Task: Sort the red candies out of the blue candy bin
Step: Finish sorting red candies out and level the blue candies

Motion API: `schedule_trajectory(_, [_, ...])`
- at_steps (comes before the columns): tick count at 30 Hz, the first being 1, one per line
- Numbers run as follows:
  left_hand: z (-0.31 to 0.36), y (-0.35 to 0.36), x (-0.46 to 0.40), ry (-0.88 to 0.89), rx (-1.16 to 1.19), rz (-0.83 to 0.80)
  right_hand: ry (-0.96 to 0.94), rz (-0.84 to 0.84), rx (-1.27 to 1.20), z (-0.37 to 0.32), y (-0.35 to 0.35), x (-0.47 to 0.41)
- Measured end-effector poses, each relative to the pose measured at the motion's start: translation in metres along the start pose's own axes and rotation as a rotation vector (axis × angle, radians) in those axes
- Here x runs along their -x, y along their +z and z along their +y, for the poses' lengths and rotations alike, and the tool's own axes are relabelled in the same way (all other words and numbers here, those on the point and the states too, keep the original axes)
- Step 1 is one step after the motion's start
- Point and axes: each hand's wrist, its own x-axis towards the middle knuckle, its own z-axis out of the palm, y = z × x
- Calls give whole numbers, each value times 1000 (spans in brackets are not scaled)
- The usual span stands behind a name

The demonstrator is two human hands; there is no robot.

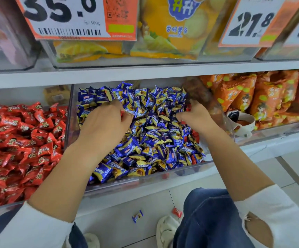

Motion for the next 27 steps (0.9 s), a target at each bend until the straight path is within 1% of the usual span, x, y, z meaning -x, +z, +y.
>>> schedule_trajectory(1, [0,-2,3,21,2,0,42,-10,-146,-2,1,-2])
schedule_trajectory(3, [-1,-5,7,56,-2,-8,117,-37,-301,-7,7,-5])
schedule_trajectory(6, [-2,-10,11,67,4,6,154,-98,-309,-15,14,-7])
schedule_trajectory(9, [-7,-15,11,57,-5,26,211,-120,-371,-15,20,-13])
schedule_trajectory(12, [-12,-17,10,68,-6,50,206,-285,-364,-20,21,-9])
schedule_trajectory(13, [-13,-18,10,75,-1,64,201,-307,-336,-20,23,-10])
schedule_trajectory(15, [-13,-19,10,93,17,86,149,-320,-380,-27,26,-6])
schedule_trajectory(16, [-12,-20,9,101,28,90,85,-334,-413,-32,26,-3])
schedule_trajectory(17, [-12,-21,9,105,37,90,-6,-364,-397,-37,27,1])
schedule_trajectory(20, [-13,-24,8,71,28,77,-210,-485,-163,-51,28,19])
schedule_trajectory(22, [-16,-27,7,27,-3,72,-275,-538,-119,-49,25,26])
schedule_trajectory(24, [-19,-30,7,-7,-33,69,-306,-490,-99,-44,15,31])
schedule_trajectory(27, [-26,-34,6,-23,-52,51,-326,-346,-109,-29,-3,28])
